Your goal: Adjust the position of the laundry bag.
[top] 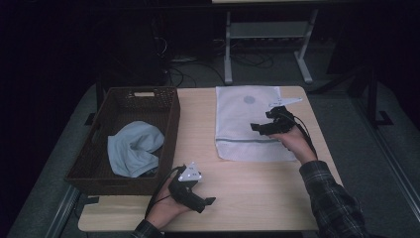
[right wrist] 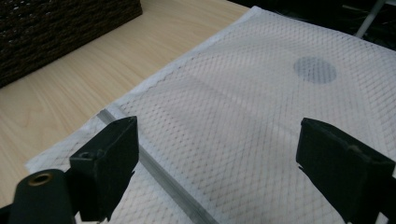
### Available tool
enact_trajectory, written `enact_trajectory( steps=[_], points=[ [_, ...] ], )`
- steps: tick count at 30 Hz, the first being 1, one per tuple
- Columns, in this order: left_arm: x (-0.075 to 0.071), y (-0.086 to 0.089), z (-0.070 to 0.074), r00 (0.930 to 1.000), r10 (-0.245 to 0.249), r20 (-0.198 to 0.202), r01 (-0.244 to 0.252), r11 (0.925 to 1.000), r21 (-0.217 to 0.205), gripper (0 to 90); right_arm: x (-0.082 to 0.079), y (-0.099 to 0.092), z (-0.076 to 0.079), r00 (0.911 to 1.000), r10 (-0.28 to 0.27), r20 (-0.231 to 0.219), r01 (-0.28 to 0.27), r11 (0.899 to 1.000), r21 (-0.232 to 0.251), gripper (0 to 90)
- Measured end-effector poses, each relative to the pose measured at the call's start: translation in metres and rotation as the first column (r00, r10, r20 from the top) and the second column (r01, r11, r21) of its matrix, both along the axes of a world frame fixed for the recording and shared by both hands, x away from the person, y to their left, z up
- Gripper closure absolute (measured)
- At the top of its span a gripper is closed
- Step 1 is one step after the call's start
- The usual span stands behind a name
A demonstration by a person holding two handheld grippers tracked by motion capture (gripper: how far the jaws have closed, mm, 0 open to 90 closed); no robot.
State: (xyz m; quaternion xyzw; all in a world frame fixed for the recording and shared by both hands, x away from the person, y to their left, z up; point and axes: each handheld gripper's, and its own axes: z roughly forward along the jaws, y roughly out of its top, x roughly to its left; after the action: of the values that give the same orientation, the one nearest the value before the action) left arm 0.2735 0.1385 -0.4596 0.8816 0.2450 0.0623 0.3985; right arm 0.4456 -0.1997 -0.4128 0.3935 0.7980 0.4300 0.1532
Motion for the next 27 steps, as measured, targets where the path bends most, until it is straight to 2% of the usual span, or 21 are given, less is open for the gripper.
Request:
enact_trajectory(
  steps=[2,10,12,14,19,27],
  points=[
    [0.0,0.0,0.0,1.0,0.0,0.0,0.0,1.0,0.001,0.0,0.002,0.0,-0.001,1.0,-0.003,0.003,0.003,1.0,0.009,13.7],
    [0.0,0.001,0.0,1.0,-0.001,-0.002,0.001,1.0,-0.002,0.0,0.015,0.002,-0.003,0.9996,-0.017,-0.022,0.017,1.0,-0.016,14.1],
    [0.0,0.001,0.0,1.0,-0.001,-0.004,0.001,1.0,-0.005,0.0,0.017,0.002,-0.002,0.9997,-0.024,-0.005,0.024,1.0,-0.018,14.1],
    [0.0,0.001,0.001,1.0,-0.001,-0.002,0.001,1.0,-0.007,0.0,0.021,0.002,-0.002,0.9995,-0.021,-0.023,0.021,1.0,-0.01,14.1],
    [-0.001,0.001,0.001,1.0,0.001,-0.003,-0.001,0.9999,-0.011,0.0,0.031,0.005,-0.005,0.998,-0.027,-0.058,0.025,0.999,-0.035,14.7],
    [-0.001,0.001,0.002,1.0,0.001,-0.001,-0.001,0.9999,-0.014,0.0,0.046,0.008,-0.012,0.9957,-0.043,-0.082,0.038,0.997,-0.067,16.4]
  ],
)
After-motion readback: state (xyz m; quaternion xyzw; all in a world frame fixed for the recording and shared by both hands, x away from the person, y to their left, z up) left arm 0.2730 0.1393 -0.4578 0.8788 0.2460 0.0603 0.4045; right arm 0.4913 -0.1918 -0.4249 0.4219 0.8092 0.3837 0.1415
